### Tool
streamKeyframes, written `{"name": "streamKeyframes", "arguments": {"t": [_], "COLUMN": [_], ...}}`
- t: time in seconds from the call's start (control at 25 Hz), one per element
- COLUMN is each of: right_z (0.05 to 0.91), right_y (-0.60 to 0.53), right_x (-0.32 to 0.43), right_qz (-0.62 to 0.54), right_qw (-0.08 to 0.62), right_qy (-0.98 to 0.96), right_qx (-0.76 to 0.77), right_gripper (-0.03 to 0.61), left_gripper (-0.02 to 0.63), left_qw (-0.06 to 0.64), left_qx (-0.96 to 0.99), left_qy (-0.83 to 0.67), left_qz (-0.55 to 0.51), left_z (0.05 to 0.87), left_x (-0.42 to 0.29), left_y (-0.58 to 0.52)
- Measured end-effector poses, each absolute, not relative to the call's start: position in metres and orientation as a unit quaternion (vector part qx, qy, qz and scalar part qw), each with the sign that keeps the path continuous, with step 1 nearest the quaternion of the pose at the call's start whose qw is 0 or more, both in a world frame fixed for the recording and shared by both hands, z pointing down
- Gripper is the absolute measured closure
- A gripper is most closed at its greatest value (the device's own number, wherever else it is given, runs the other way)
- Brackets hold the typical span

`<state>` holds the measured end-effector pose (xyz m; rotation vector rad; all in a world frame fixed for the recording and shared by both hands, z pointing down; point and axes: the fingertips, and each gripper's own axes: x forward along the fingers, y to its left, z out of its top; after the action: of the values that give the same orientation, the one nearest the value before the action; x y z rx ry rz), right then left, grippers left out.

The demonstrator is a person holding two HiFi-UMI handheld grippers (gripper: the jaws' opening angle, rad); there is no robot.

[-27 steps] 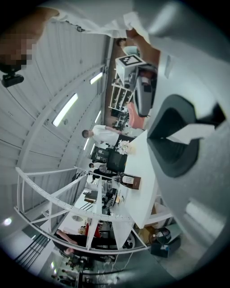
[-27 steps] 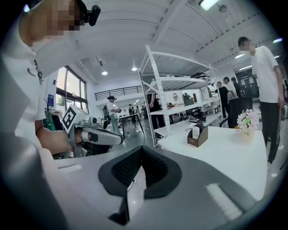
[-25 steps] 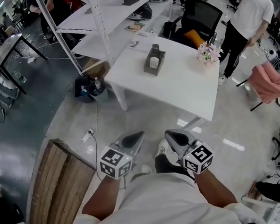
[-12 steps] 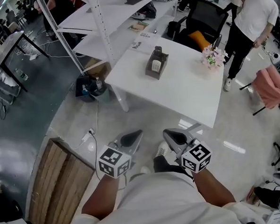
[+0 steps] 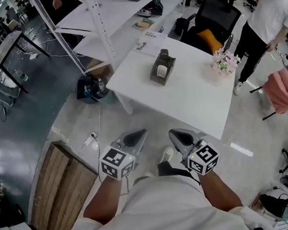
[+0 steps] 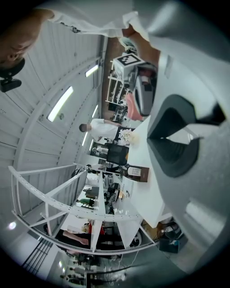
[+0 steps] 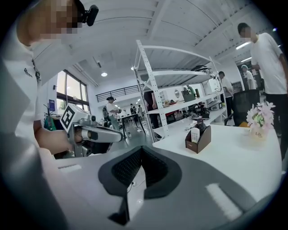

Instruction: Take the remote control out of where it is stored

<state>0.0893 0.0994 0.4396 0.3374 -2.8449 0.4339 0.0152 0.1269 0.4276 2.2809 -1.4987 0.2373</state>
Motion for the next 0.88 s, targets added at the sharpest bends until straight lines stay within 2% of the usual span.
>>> {"name": "streamKeyframes", "arguments": {"t": [0.88], "right_z": [0.446], "right_y": [-0.025], "right_x": [0.089], "right_qz": [0.167], "right_qw": [0.113], "right_qy": [-0.974], "right_qx": [0.104], "right_gripper": [0.572], "left_gripper": [0.612], "left_qw": [0.204], "left_qx": [0.813], "left_qy": [-0.535], "left_qz": [0.109], "left_z": [0.425], "left_x": [0.026], "left_y": [0.007]}}
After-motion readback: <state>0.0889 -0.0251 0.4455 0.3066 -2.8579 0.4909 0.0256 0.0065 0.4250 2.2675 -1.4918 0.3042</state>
